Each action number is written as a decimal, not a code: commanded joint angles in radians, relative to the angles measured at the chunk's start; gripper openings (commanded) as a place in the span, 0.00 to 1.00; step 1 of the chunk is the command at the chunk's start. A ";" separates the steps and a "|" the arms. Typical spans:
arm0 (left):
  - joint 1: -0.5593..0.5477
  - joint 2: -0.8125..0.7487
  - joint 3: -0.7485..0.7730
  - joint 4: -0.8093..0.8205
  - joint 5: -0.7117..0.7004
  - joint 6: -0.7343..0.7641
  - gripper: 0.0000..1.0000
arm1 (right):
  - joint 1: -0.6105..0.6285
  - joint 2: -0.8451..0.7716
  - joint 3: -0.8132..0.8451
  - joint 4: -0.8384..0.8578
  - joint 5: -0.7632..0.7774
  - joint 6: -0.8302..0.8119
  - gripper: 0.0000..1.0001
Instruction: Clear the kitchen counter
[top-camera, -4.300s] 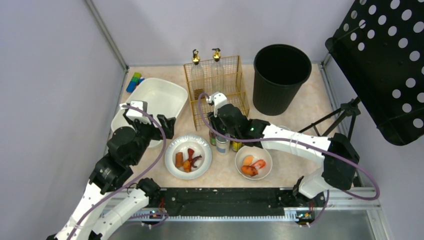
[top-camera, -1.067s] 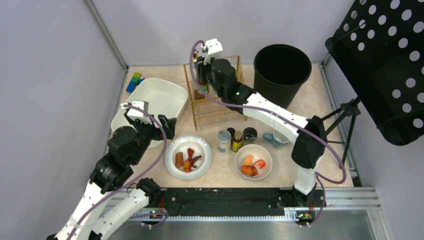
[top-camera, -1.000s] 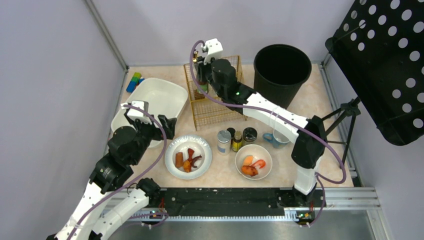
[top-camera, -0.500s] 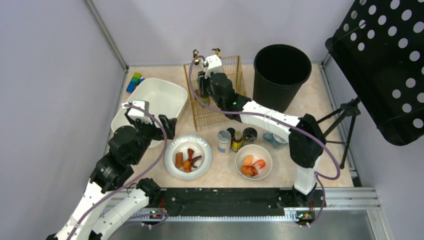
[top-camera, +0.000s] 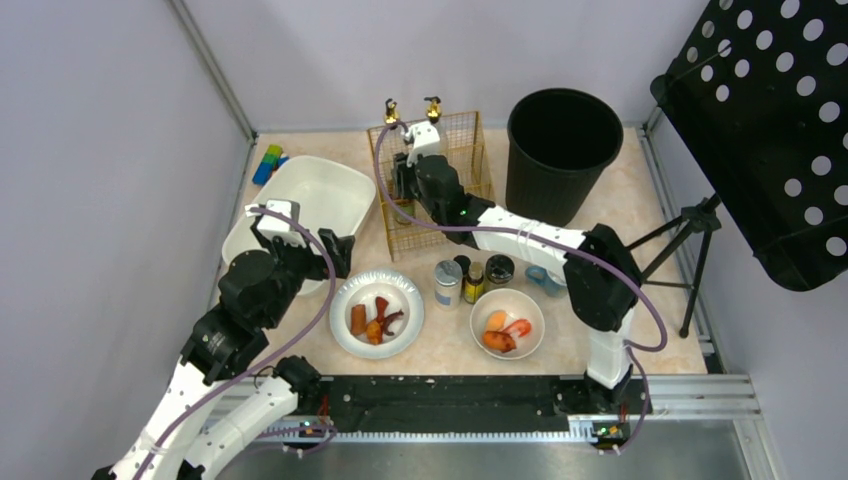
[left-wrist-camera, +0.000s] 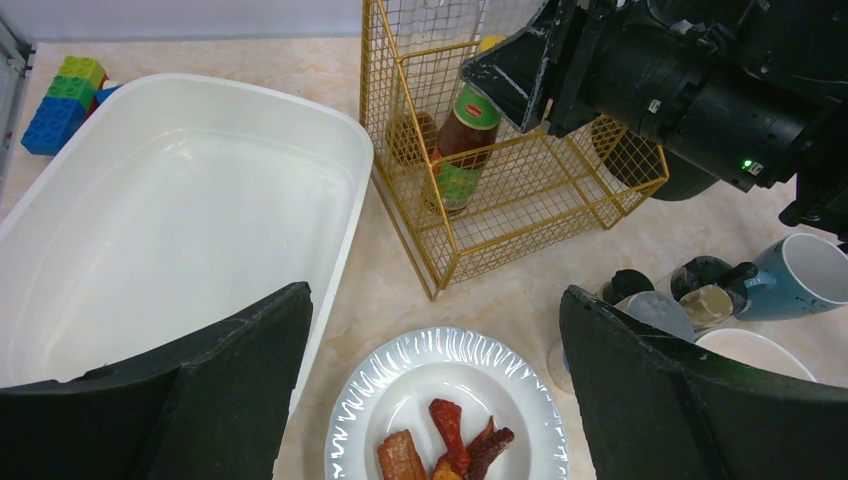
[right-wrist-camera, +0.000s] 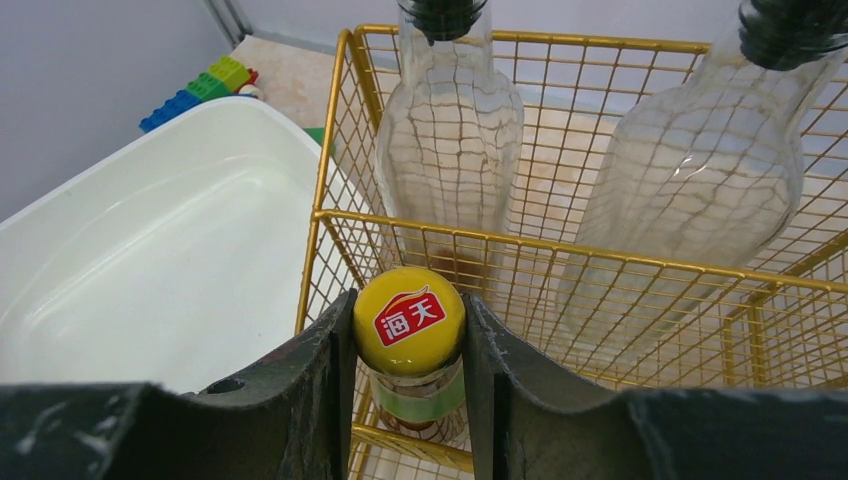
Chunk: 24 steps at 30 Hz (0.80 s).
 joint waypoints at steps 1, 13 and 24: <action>0.005 0.004 0.006 0.024 0.006 0.006 0.98 | -0.003 -0.010 0.023 0.153 -0.011 0.023 0.00; 0.006 0.002 0.006 0.024 0.005 0.005 0.98 | 0.015 0.005 0.000 0.132 -0.005 0.008 0.22; 0.005 0.003 0.005 0.024 0.001 0.005 0.98 | 0.061 -0.010 0.008 0.123 0.054 -0.066 0.58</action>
